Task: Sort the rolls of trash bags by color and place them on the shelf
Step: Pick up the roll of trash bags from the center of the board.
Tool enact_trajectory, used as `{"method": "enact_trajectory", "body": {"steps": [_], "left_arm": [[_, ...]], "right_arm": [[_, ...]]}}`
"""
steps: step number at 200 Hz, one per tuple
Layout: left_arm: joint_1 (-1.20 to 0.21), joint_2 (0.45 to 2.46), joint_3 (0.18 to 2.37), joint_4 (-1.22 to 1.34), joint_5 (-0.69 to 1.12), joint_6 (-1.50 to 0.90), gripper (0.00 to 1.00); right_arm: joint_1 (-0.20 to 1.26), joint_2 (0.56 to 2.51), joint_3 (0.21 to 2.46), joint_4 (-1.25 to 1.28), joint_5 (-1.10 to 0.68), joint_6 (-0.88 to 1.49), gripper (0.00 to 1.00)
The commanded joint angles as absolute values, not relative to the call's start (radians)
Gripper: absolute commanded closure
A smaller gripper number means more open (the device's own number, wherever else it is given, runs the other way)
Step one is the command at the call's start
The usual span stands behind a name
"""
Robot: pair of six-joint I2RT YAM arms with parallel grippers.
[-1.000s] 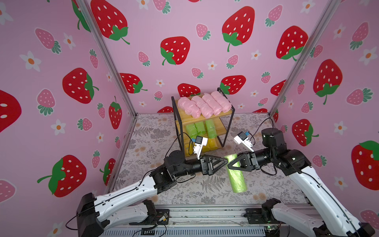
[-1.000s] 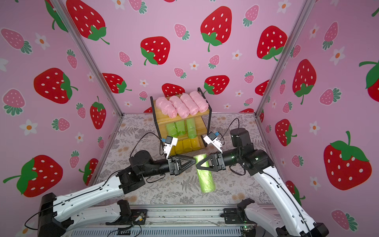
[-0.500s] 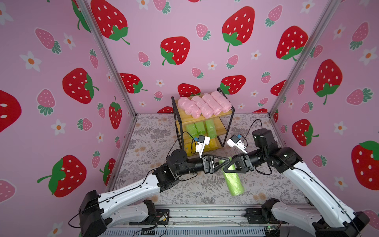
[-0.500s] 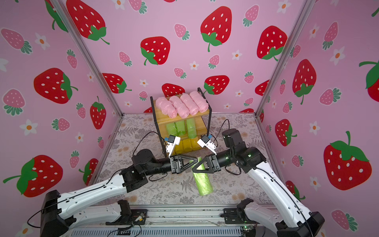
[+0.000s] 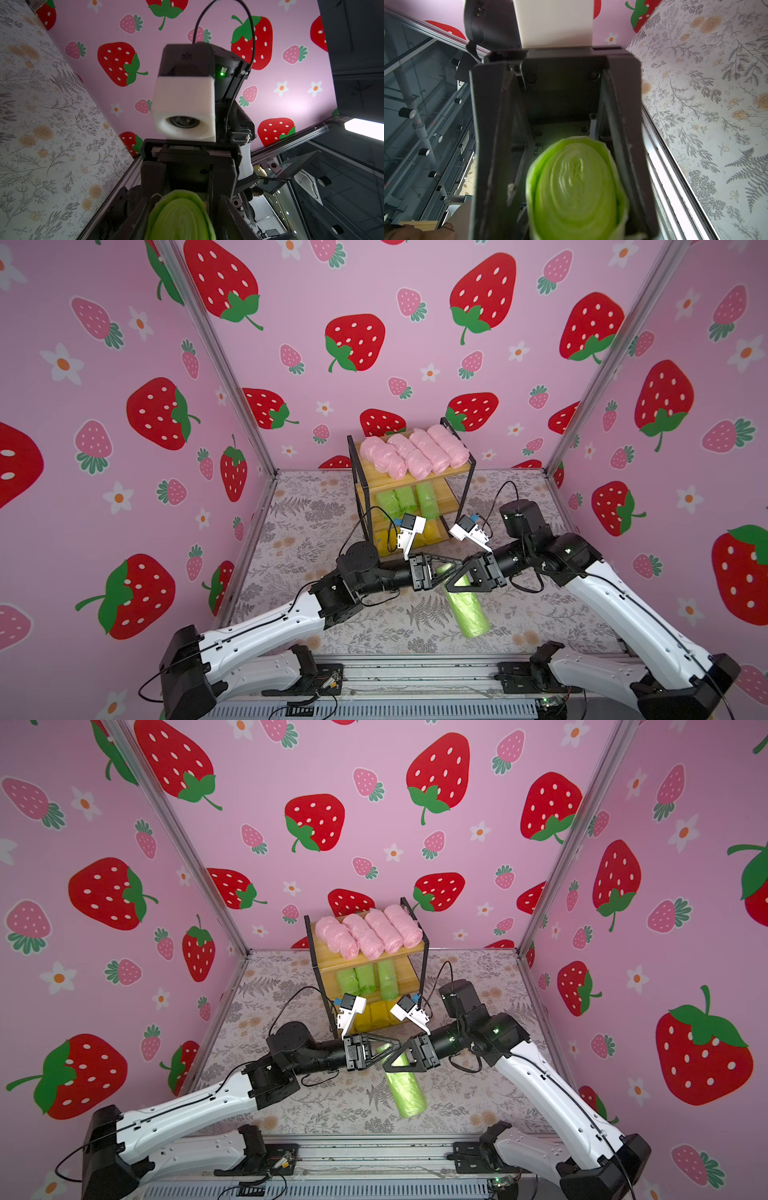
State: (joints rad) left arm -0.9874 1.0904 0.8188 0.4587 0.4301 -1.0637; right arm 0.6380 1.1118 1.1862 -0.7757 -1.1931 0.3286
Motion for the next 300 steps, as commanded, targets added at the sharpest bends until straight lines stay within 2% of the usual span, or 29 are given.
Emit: {"method": "enact_trajectory", "body": {"steps": [1,69,75,112,121,125,129,157,167,216,249,272,281,300], "left_arm": [[-0.986,1.101,0.848,0.494,0.460,-1.065,0.54],[-0.987,1.085,0.814,0.497,0.461,-1.084,0.93],[-0.986,1.080,0.810,0.495,0.457,-1.085,1.00],[-0.986,1.042,0.773,0.482,0.420,-1.091,1.00],[-0.986,1.032,0.765,0.475,0.408,-1.093,1.00],[-0.986,1.028,0.763,0.471,0.402,-1.092,1.00],[-0.987,1.025,0.760,0.465,0.397,-1.092,1.00],[-0.986,1.006,0.741,0.427,0.349,-1.095,1.00],[-0.985,1.002,0.733,0.418,0.332,-1.101,1.00],[-0.960,1.019,0.680,0.399,0.280,-1.164,1.00],[-0.935,1.044,0.673,0.275,0.230,-1.161,1.00],[-0.924,1.083,0.662,0.225,0.210,-1.136,1.00],[-0.917,1.106,0.653,0.223,0.210,-1.128,1.00],[-0.905,1.167,0.627,0.227,0.197,-1.115,1.00]], "right_arm": [[0.660,1.121,1.218,-0.779,-1.173,0.316,1.00],[0.662,1.163,1.232,-0.812,-1.082,0.344,1.00],[0.662,1.168,1.232,-0.813,-1.068,0.349,1.00],[0.660,1.192,1.230,-0.796,-0.977,0.405,1.00],[0.659,1.192,1.222,-0.788,-0.968,0.422,0.93],[0.659,1.192,1.221,-0.788,-0.963,0.428,0.84],[0.660,1.190,1.218,-0.788,-0.956,0.433,0.80],[0.659,1.184,1.207,-0.757,-0.922,0.455,0.72],[0.657,1.185,1.205,-0.758,-0.918,0.461,0.66],[0.648,1.196,1.150,-0.713,-0.905,0.492,0.63],[0.619,1.222,1.063,-0.564,-0.956,0.533,0.51],[0.593,1.266,1.014,-0.479,-0.971,0.528,0.49],[0.578,1.297,0.997,-0.452,-0.976,0.519,0.42],[0.549,1.362,0.968,-0.409,-0.977,0.494,0.39]]}}
